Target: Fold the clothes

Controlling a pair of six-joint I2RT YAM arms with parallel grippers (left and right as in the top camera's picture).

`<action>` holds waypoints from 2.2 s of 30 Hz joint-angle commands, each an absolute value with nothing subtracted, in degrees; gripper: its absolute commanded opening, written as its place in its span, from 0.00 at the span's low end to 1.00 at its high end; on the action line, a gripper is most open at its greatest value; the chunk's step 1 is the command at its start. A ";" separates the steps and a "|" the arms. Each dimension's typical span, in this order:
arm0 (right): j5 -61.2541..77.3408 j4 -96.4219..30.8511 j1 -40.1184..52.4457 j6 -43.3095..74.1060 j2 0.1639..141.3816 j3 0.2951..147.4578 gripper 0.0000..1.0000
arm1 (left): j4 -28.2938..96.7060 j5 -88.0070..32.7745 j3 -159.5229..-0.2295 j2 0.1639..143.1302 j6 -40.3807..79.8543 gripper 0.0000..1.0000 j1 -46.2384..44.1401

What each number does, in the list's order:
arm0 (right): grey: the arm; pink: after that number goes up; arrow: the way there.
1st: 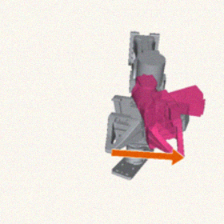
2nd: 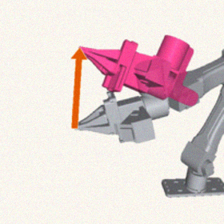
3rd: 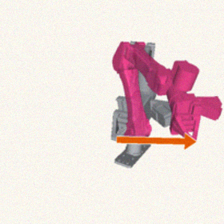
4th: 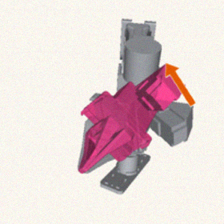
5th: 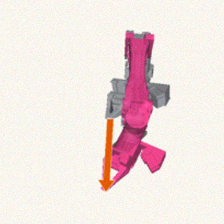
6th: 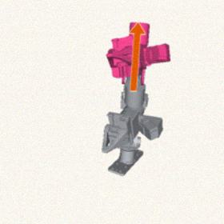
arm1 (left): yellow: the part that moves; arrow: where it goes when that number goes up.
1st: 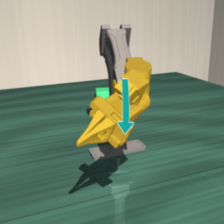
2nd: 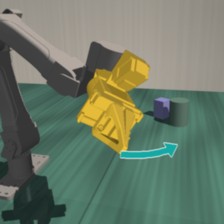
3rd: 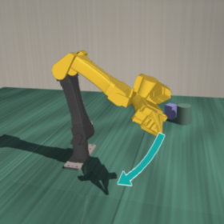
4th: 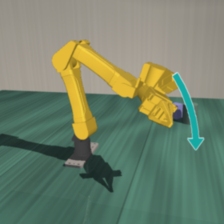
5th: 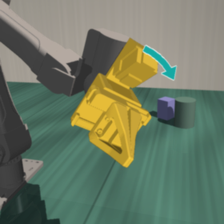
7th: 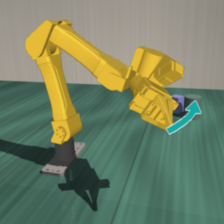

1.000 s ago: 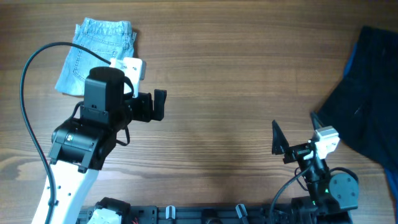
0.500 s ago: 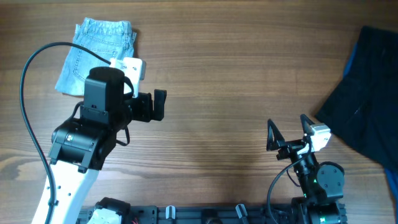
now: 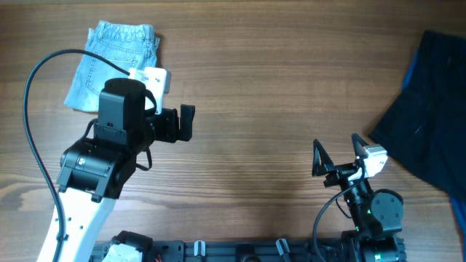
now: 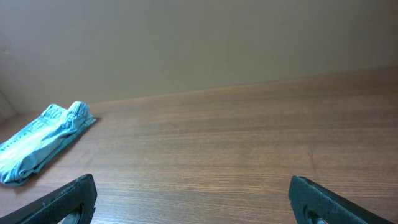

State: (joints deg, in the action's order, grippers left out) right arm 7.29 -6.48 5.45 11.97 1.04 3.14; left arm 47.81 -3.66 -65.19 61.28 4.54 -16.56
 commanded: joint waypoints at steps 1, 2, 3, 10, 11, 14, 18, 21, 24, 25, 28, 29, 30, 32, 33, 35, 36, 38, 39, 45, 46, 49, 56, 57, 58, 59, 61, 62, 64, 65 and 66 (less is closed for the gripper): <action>7.99 -6.07 5.17 12.58 0.21 3.14 1.00 | 47.81 -2.92 -65.41 59.53 3.42 1.00 -16.84; 7.99 -6.07 5.17 12.58 0.21 3.14 1.00 | 47.59 -2.57 -64.82 57.76 3.01 1.00 -16.69; 7.99 -6.07 5.17 12.58 0.21 3.14 1.00 | 47.18 -1.93 -64.49 56.23 2.98 1.00 -16.03; 7.99 -6.07 5.17 12.58 0.21 3.14 1.00 | 32.91 -7.05 -52.05 40.16 3.42 1.00 -4.75; 7.99 -6.07 5.17 12.60 0.21 3.14 1.00 | 30.57 -7.92 -48.62 36.47 3.44 1.00 -2.70; 7.99 -6.07 5.17 12.60 0.21 3.14 1.00 | 26.63 -7.84 -40.97 27.55 3.40 1.00 -0.14; 7.99 -6.07 5.17 12.58 0.21 3.14 1.00 | 23.40 -7.90 -32.69 16.73 3.44 1.00 1.76; 7.99 -6.07 5.17 12.60 0.21 3.14 1.00 | 20.49 -7.92 -26.81 9.78 3.49 1.00 2.37; 7.99 -6.07 5.17 12.58 0.21 3.14 1.00 | 16.27 -7.90 -20.27 3.84 5.26 1.00 2.37; 7.99 -6.07 5.17 12.58 0.21 3.14 1.00 | 14.63 -7.92 -18.04 2.35 6.07 1.00 2.37; 7.99 -6.07 5.17 12.60 0.21 3.14 1.00 | 11.20 -8.10 -12.99 0.14 6.90 1.00 2.37; 7.99 -6.07 5.17 12.58 0.21 3.14 1.00 | 9.89 -8.12 -11.14 0.14 6.90 1.00 2.37; 7.99 -6.07 5.17 12.60 0.21 3.14 1.00 | 8.75 -8.14 -9.54 0.14 6.90 1.00 2.37; 7.99 -6.07 5.17 12.58 0.21 3.14 1.00 | 7.31 -8.16 -6.81 0.14 6.90 1.00 2.35; 7.99 -6.07 5.17 12.58 0.21 3.14 1.00 | 6.55 -8.32 -5.41 0.14 6.87 1.00 2.31; 7.99 -6.07 5.17 12.60 0.21 3.14 1.00 | 6.17 -8.32 -3.38 0.14 6.87 1.00 1.96; 7.99 -6.07 5.17 12.58 0.21 3.14 1.00 | 6.17 -8.32 -2.50 0.14 6.87 1.00 1.65; 7.99 -6.07 5.17 12.58 0.21 3.14 1.00 | 4.99 -8.29 -1.04 0.14 6.87 1.00 0.93; 7.99 -6.07 5.17 12.60 0.21 3.14 1.00 | 4.89 -8.29 -0.99 0.14 6.87 1.00 0.47; 7.99 -6.07 5.17 12.60 0.21 3.14 1.00 | 4.89 -8.29 -0.99 0.16 6.85 1.00 -0.27; 7.99 -6.07 5.17 12.58 0.21 3.14 1.00 | 4.89 -8.29 -0.99 0.16 6.85 1.00 -0.27; 7.99 -6.07 5.17 12.58 0.21 3.14 1.00 | 4.89 -8.29 -0.99 0.16 6.85 1.00 -0.27; 7.99 -6.07 5.17 12.58 0.21 3.14 1.00 | 4.89 -8.29 -0.99 0.16 6.85 1.00 -0.27; 7.99 -6.07 5.17 12.58 0.21 3.14 1.00 | 4.89 -8.29 -0.99 0.16 6.85 1.00 -0.27; 7.99 -6.07 5.17 12.58 0.21 3.14 1.00 | 4.89 -8.29 -0.99 0.16 6.85 1.00 -0.27; 7.99 -6.07 5.17 12.60 0.21 3.14 1.00 | 4.89 -8.29 -0.99 0.16 6.85 1.00 -0.27; 7.99 -6.07 5.17 12.60 0.21 3.14 1.00 | 4.89 -8.29 -0.99 0.16 6.85 1.00 -0.27; 7.99 -6.07 5.17 12.56 0.21 3.14 1.00 | 4.89 -8.29 -0.99 0.16 6.85 1.00 -0.27; 7.99 -6.07 5.17 12.58 0.21 3.14 1.00 | 4.89 -8.29 -0.99 0.16 6.85 1.00 -0.27; 7.99 -6.07 5.17 12.58 0.21 3.14 1.00 | 4.89 -8.29 -0.99 0.16 6.85 1.00 -0.27; 7.99 -6.07 5.17 12.60 0.21 3.14 1.00 | 4.89 -8.27 -1.02 0.16 6.85 1.00 -0.27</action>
